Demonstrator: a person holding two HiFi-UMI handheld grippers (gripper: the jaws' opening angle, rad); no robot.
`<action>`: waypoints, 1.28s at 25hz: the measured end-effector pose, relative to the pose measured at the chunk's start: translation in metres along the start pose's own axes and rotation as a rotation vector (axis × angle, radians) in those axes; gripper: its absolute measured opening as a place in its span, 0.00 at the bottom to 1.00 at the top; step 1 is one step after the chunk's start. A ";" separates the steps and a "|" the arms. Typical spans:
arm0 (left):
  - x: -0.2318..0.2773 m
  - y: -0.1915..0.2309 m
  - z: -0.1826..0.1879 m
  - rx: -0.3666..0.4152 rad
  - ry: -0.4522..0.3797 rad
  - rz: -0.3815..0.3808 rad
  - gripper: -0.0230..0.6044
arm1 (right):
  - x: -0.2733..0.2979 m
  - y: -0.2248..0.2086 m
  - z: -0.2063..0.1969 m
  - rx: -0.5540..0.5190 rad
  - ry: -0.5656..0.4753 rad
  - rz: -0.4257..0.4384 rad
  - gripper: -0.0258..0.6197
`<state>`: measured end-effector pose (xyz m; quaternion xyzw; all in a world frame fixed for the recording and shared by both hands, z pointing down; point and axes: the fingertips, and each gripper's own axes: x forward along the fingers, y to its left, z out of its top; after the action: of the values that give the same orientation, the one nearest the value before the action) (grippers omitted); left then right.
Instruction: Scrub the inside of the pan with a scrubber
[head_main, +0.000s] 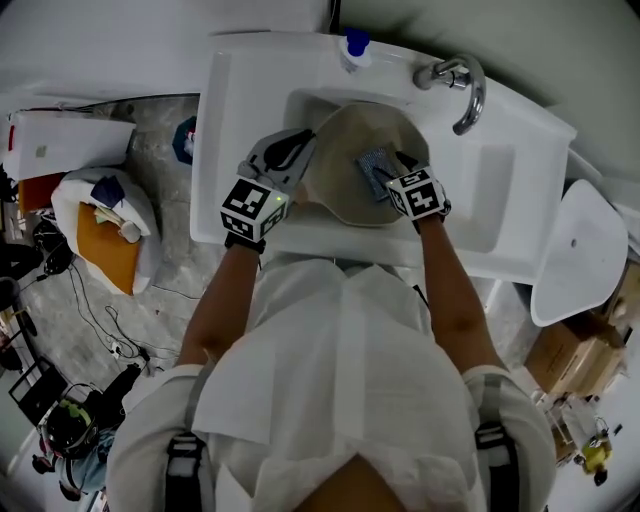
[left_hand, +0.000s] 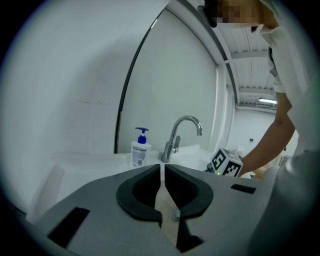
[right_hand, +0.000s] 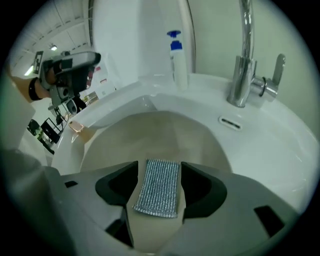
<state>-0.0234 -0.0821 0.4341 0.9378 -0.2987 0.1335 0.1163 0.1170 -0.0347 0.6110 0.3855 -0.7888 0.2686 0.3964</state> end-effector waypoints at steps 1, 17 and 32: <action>0.000 -0.002 -0.003 0.000 0.007 -0.003 0.07 | 0.006 0.002 -0.008 -0.005 0.045 0.008 0.42; -0.016 -0.006 -0.074 -0.030 0.217 -0.032 0.23 | 0.064 0.020 -0.055 -0.166 0.393 0.060 0.42; -0.018 -0.012 -0.084 -0.055 0.248 -0.077 0.28 | 0.065 0.022 -0.055 -0.264 0.363 0.005 0.07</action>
<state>-0.0458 -0.0382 0.5054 0.9214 -0.2493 0.2354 0.1831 0.0968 -0.0083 0.6916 0.2737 -0.7337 0.2289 0.5783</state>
